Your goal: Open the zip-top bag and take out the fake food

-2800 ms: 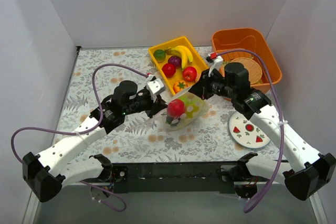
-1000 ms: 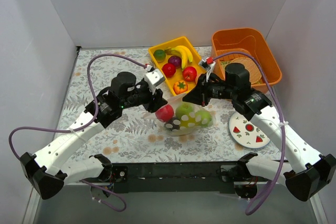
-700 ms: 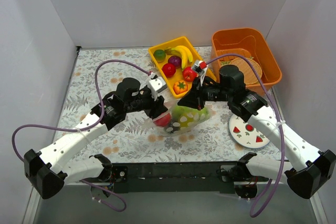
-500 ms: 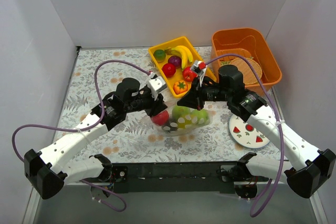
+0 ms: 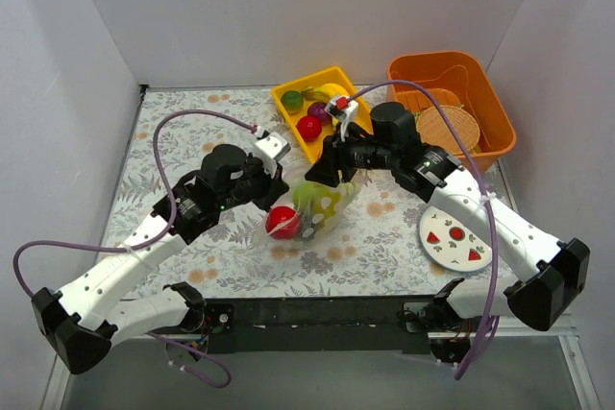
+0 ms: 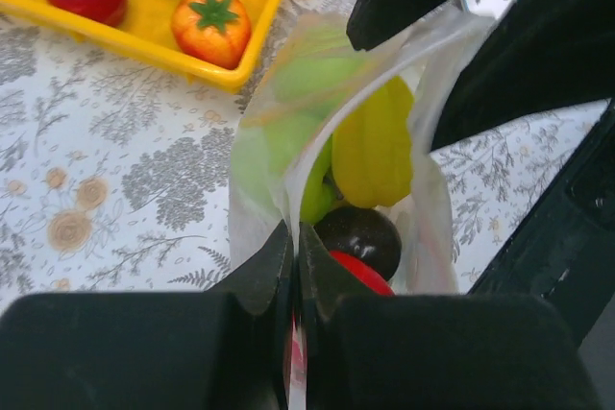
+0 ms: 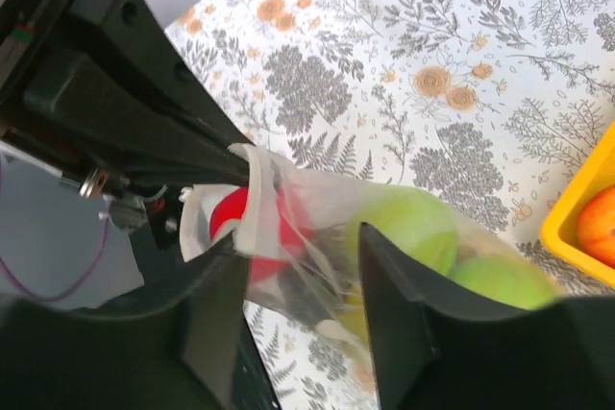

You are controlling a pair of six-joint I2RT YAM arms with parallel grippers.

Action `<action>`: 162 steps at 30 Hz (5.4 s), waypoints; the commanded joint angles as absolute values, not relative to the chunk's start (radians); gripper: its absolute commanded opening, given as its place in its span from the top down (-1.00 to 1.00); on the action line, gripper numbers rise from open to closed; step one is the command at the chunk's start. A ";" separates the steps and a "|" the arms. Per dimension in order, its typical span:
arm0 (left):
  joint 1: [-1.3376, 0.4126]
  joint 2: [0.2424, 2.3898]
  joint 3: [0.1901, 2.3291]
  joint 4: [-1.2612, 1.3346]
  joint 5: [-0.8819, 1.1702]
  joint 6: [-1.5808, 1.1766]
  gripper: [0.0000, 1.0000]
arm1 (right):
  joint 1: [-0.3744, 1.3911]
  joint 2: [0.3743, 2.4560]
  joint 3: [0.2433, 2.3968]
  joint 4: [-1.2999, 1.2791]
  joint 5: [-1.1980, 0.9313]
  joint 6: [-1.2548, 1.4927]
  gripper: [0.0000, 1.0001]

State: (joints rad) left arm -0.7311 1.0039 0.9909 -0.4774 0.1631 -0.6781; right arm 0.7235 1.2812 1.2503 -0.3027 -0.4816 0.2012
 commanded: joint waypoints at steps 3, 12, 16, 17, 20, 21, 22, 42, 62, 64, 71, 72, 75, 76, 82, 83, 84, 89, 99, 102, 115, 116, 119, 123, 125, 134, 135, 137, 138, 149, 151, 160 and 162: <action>-0.732 0.991 1.196 -0.678 -0.020 -0.798 1.00 | 0.825 1.354 1.422 -0.356 -0.261 0.195 -0.45; -0.732 1.072 1.208 -0.730 -0.044 -0.937 1.00 | 0.884 1.338 1.370 -0.359 -0.031 0.276 -0.55; -0.730 1.120 1.135 -0.658 -0.066 -1.015 1.00 | 0.891 1.287 1.304 -0.360 0.087 0.304 -0.55; -0.730 1.126 1.121 -0.647 -0.069 -1.026 1.00 | 0.891 1.278 1.292 -0.353 0.090 0.302 -0.55; -0.732 1.135 1.069 -0.592 -0.051 -1.057 1.00 | 0.908 1.227 1.211 -0.302 0.034 0.288 -0.23; -0.732 1.137 1.062 -0.581 -0.046 -1.061 1.00 | 0.934 1.214 1.184 -0.266 0.029 0.288 -0.16; -0.732 1.138 1.055 -0.565 -0.040 -1.066 1.00 | 0.951 1.195 1.146 -0.255 0.022 0.276 -0.07; -0.732 1.172 1.048 -0.523 0.031 -1.101 1.00 | 1.144 1.279 0.867 0.024 0.063 0.241 -0.34; -0.732 1.203 1.062 -0.486 0.068 -1.126 1.00 | 1.144 1.367 0.810 0.150 0.023 0.215 -0.95; -0.732 1.203 1.057 -0.483 0.060 -1.129 1.00 | 1.146 1.381 0.815 0.153 0.021 0.218 -0.95; -0.732 1.178 1.029 -0.477 -0.041 -1.150 1.00 | 1.146 1.410 0.828 0.153 0.008 0.227 -0.65; -0.732 1.172 1.023 -0.476 -0.060 -1.154 1.00 | 1.144 1.404 0.830 0.150 0.008 0.229 -0.44; -0.732 1.160 1.002 -0.476 -0.124 -1.155 1.00 | 1.144 1.385 0.838 0.144 0.011 0.235 -0.24; -0.732 1.157 0.997 -0.479 -0.141 -1.157 1.00 | 1.144 1.382 0.850 0.131 0.015 0.232 -0.19; -0.730 1.155 0.962 -0.486 -0.242 -1.141 1.00 | 1.144 1.364 0.891 0.089 0.078 0.230 -0.04; -0.730 1.154 0.957 -0.482 -0.250 -1.140 1.00 | 1.144 1.367 0.902 0.078 0.090 0.230 -0.04; -0.730 1.152 0.950 -0.477 -0.259 -1.137 1.00 | 1.141 1.373 0.907 0.077 0.110 0.230 -0.01; -0.721 1.143 0.940 -0.477 -0.290 -1.115 1.00 | 1.112 1.387 0.928 0.075 0.144 0.239 0.01; -0.606 1.152 0.920 -0.503 -0.290 -1.115 1.00 | 1.069 1.448 1.071 0.057 0.051 0.204 0.05; -0.549 1.132 0.904 -0.495 -0.259 -1.108 1.00 | 1.069 1.474 1.112 0.054 0.038 0.203 0.07; -0.430 1.242 0.934 -0.445 -0.184 -1.098 1.00 | 0.986 1.531 1.264 0.014 -0.061 0.213 0.14; -0.425 1.250 0.936 -0.443 -0.178 -1.098 1.00 | 0.976 1.528 1.264 0.014 -0.075 0.213 0.14; -0.405 1.273 0.940 -0.434 -0.157 -1.100 1.00 | 0.931 1.513 1.262 0.015 -0.110 0.227 0.16; -0.384 1.299 0.946 -0.430 -0.141 -1.097 1.00 | 0.872 1.499 1.262 0.014 -0.136 0.229 0.16; -0.379 1.311 0.950 -0.430 -0.133 -1.095 1.00 | 0.847 1.494 1.262 0.011 -0.141 0.224 0.17; -0.356 1.293 0.962 -0.459 -0.117 -1.078 1.00 | 0.621 1.551 1.282 0.034 -0.161 0.203 0.17; -0.354 1.283 0.965 -0.466 -0.120 -1.072 1.00 | 0.592 1.568 1.287 0.038 -0.153 0.201 0.17; -0.351 1.266 0.977 -0.491 -0.130 -1.063 1.00 | 0.565 1.626 1.307 0.063 -0.134 0.198 0.18; -0.345 1.258 0.982 -0.500 -0.139 -1.055 1.00 | 0.546 1.644 1.312 0.077 -0.132 0.189 0.17; -0.284 1.146 1.014 -0.606 -0.155 -0.999 1.00 | 0.514 1.953 1.502 0.095 -0.069 0.147 -0.47; -0.284 1.132 1.014 -0.609 -0.121 -0.991 1.00 | 0.512 1.948 1.494 0.098 -0.064 0.144 -0.70; -0.285 1.143 1.020 -0.578 0.086 -1.017 1.00 | 0.514 1.842 1.470 0.028 -0.057 0.132 -0.96; -0.285 1.138 1.012 -0.557 0.118 -1.037 1.00 | 0.522 1.760 1.425 0.028 -0.067 0.156 -0.91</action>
